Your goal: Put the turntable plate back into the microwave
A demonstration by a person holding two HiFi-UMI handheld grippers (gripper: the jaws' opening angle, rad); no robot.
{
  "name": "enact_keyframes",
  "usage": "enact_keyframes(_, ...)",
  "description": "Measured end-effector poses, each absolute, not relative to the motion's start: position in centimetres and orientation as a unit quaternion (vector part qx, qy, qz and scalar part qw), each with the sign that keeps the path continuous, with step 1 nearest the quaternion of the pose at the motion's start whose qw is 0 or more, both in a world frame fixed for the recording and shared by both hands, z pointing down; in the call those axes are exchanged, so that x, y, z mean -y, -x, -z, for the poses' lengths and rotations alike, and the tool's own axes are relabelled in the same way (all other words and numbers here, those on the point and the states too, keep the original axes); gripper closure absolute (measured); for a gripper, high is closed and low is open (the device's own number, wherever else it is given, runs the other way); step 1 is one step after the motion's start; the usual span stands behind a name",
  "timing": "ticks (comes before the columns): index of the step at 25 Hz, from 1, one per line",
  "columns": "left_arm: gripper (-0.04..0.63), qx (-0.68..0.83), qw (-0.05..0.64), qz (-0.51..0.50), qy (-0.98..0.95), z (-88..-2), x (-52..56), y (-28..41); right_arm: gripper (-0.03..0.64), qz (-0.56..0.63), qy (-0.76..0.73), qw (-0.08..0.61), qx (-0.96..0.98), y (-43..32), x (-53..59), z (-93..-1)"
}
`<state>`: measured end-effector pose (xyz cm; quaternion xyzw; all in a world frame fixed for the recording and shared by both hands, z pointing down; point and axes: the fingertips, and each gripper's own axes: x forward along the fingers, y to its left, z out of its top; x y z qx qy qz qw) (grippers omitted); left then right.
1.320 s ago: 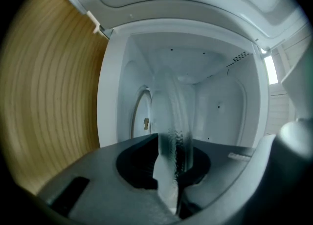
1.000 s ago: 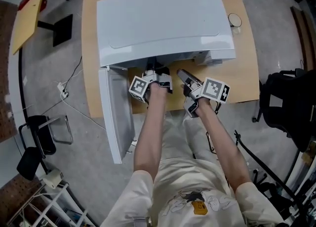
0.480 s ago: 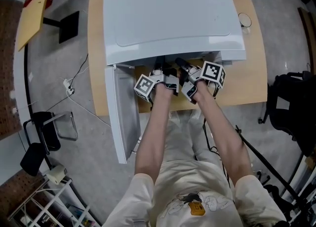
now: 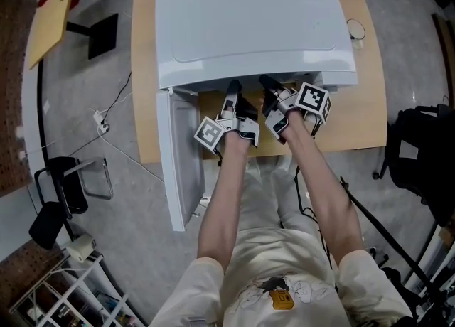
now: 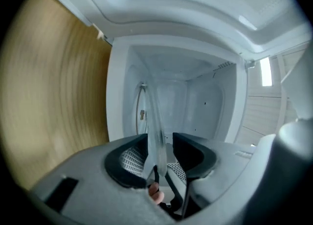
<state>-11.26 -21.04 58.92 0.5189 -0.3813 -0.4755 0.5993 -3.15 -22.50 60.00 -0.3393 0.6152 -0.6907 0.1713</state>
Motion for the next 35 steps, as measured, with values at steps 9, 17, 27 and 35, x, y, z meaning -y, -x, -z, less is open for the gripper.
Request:
enact_keyframes(9, 0.551, 0.417, 0.618, 0.459, -0.483, -61.1, 20.0, 12.2, 0.565, 0.683, 0.352, 0.160, -0.619, 3.2, 22.8, -61.1)
enact_keyframes(17, 0.563, 0.455, 0.629, 0.431, -0.461, -63.3, 19.9, 13.0, 0.566, 0.683, 0.357, 0.127, -0.624, 3.4, 21.2, -61.6)
enact_keyframes(27, 0.568, 0.468, 0.644, 0.394, -0.461, -63.5, 21.8, 12.2, 0.607, 0.674, 0.345, 0.127, -0.640, 4.4, 21.6, -60.3)
enact_keyframes(35, 0.570, 0.458, 0.659, 0.369, -0.470, -64.1, 21.1, 11.6, 0.607, 0.671, 0.345, 0.123, -0.645, 5.2, 22.3, -60.7)
